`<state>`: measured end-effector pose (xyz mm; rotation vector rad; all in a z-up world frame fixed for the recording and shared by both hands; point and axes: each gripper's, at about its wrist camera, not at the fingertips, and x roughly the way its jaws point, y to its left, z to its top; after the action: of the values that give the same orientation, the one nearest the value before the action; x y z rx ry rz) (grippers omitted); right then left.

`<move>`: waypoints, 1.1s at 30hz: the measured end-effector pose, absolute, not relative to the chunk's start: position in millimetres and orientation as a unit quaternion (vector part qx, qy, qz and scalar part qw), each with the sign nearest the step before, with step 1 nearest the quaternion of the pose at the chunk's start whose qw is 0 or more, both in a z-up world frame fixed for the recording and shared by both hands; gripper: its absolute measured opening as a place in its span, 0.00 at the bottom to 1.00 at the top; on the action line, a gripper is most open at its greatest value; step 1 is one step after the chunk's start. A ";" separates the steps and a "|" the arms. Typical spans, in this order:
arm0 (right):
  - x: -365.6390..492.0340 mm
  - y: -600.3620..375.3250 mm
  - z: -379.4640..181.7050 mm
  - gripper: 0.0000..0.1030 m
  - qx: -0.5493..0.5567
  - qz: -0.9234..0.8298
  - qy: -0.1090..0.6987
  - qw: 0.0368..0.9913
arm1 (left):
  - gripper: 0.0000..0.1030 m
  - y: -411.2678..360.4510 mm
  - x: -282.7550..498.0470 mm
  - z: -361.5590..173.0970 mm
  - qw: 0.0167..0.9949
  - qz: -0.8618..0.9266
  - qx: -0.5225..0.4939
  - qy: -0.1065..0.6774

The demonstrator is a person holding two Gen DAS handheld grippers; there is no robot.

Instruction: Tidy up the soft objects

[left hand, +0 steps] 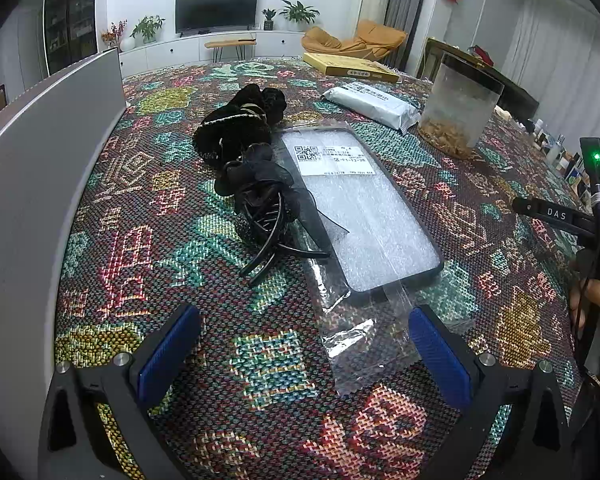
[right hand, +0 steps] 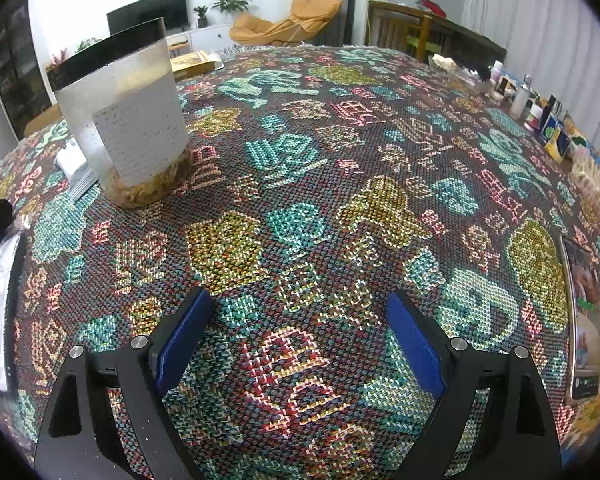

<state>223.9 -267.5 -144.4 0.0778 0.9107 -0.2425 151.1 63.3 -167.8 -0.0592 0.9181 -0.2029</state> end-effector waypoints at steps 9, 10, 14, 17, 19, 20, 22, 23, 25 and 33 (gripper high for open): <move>223.9 -267.8 -144.3 0.88 0.038 -0.117 0.439 0.890 | 1.00 62.6 151.1 -168.1 0.891 -0.097 -0.027 0.442; 223.9 -267.8 -144.3 0.88 0.038 -0.117 0.439 0.890 | 1.00 62.3 151.2 -168.4 0.891 -0.096 -0.025 0.443; 223.8 -268.4 -143.9 0.88 0.038 -0.117 0.439 0.890 | 1.00 59.3 151.7 -169.4 0.889 -0.088 -0.011 0.449; 224.0 -267.3 -144.5 0.88 0.039 -0.116 0.439 0.890 | 1.00 60.4 150.0 -162.8 0.881 -0.088 -0.016 0.464; 224.1 -266.4 -144.9 0.88 0.038 -0.117 0.439 0.890 | 1.00 67.6 145.3 -146.5 0.887 -0.094 -0.041 0.450; 223.9 -267.2 -144.6 0.88 0.038 -0.117 0.438 0.890 | 1.00 69.4 145.3 -138.6 0.891 -0.094 -0.047 0.442; 224.0 -267.1 -144.7 0.88 0.039 -0.116 0.439 0.890 | 1.00 74.0 153.0 -121.2 0.899 -0.090 -0.055 0.426; 224.1 -266.8 -144.8 0.88 0.039 -0.116 0.439 0.890 | 1.00 75.7 161.7 -113.0 0.901 -0.083 -0.057 0.421; 224.0 -267.0 -144.6 0.88 0.039 -0.117 0.439 0.890 | 1.00 79.2 186.2 -101.5 0.903 -0.065 -0.063 0.421; 223.9 -267.3 -144.4 0.88 0.040 -0.116 0.439 0.890 | 0.78 103.8 294.4 -147.7 0.837 0.008 -0.103 0.538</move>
<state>223.9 -267.3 -144.4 0.0823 0.9107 -0.2417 294.4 103.8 -147.7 -0.2184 1.1389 0.0176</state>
